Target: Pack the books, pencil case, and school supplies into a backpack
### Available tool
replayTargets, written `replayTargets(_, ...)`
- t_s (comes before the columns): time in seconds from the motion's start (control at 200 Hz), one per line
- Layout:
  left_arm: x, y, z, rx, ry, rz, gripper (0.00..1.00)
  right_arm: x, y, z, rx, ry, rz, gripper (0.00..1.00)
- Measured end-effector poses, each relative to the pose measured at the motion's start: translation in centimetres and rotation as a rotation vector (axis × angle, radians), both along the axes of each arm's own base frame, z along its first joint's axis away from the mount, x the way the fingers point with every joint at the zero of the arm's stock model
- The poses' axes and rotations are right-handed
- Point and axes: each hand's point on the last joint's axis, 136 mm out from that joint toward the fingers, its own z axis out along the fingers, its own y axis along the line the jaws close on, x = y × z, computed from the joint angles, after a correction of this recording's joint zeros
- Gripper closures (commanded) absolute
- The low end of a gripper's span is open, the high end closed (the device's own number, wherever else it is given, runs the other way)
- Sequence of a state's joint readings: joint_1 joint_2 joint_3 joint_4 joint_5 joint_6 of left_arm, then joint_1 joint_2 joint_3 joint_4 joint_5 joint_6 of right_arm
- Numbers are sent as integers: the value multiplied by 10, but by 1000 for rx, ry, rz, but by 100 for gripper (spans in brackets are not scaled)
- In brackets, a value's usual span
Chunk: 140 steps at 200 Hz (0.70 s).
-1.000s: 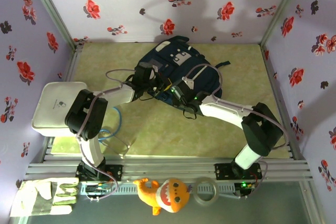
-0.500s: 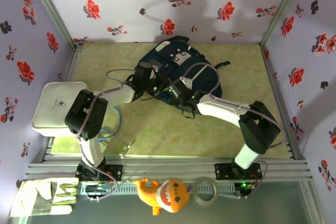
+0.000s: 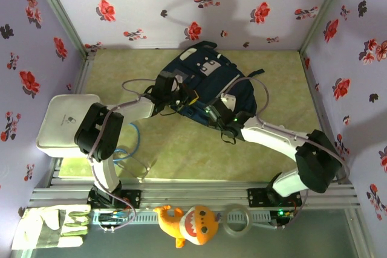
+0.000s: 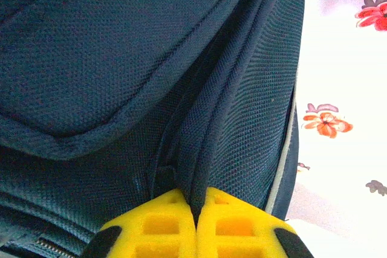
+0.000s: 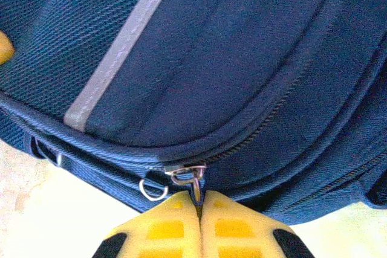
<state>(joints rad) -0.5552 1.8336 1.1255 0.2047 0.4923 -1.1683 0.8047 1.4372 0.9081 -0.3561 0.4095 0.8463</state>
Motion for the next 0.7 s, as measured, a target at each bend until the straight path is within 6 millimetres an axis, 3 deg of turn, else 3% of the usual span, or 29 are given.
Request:
replayTargets(0.2, -1, 0, -1, 8, -11, -12, 100, 5, -18, -5, 45, 28, -38, 95)
replayTargets(0.465, 0, 3, -6, 20, -10, -19, 100, 10, -24, -12, 39, 64, 20, 77)
replayTargets(0.7, 3, 7, -11, 22, 3, -16, 100, 11, -21, -25, -22, 97, 122, 79)
